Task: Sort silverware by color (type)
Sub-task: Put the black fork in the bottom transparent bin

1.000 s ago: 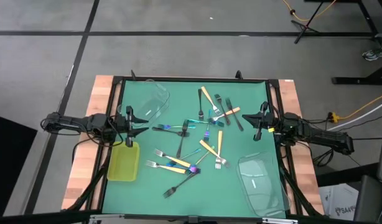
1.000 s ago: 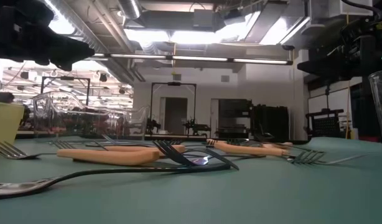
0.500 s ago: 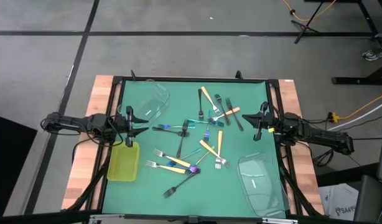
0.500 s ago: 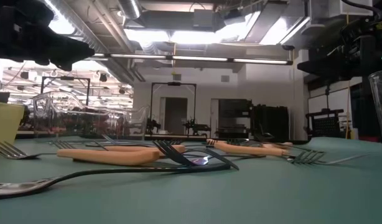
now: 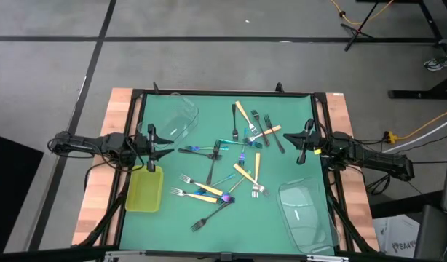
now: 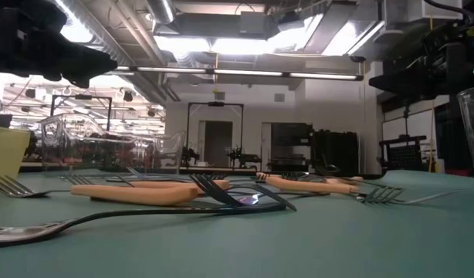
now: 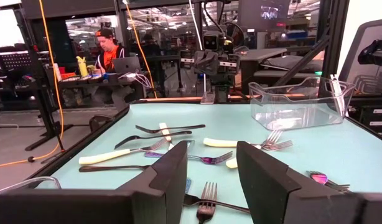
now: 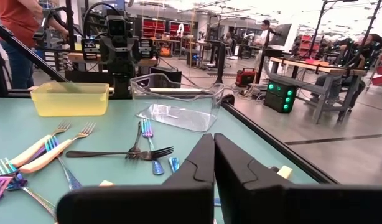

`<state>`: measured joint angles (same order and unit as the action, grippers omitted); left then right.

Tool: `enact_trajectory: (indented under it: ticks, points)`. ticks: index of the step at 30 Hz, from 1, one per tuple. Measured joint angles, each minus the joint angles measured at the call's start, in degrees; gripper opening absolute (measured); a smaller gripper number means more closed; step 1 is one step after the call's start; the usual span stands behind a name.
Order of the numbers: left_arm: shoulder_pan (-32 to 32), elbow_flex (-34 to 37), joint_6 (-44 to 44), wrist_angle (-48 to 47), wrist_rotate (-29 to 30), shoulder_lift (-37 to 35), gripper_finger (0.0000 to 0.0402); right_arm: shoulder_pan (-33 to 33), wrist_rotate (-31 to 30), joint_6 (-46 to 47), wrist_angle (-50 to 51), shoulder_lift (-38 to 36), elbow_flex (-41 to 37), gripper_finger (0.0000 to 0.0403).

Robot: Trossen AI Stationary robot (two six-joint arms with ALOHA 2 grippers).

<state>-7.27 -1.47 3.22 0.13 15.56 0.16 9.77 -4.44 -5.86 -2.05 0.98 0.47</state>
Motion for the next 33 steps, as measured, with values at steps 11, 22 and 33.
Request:
enact_trajectory:
  ticks: [11,22,33]
  points:
    - [0.0,0.0,0.0,0.0,0.0,0.0,0.0133,0.0,0.6,0.2,0.3,0.0,0.0,0.0001]
    - [0.0,0.0,0.0,0.0,0.0,0.0,0.0133,0.0,1.0,3.8,0.4,0.0,0.0,0.0115]
    - [0.0,0.0,0.0,0.0,0.0,0.0,0.0133,0.0,-1.5,4.5,0.3,0.0,0.1,0.0229]
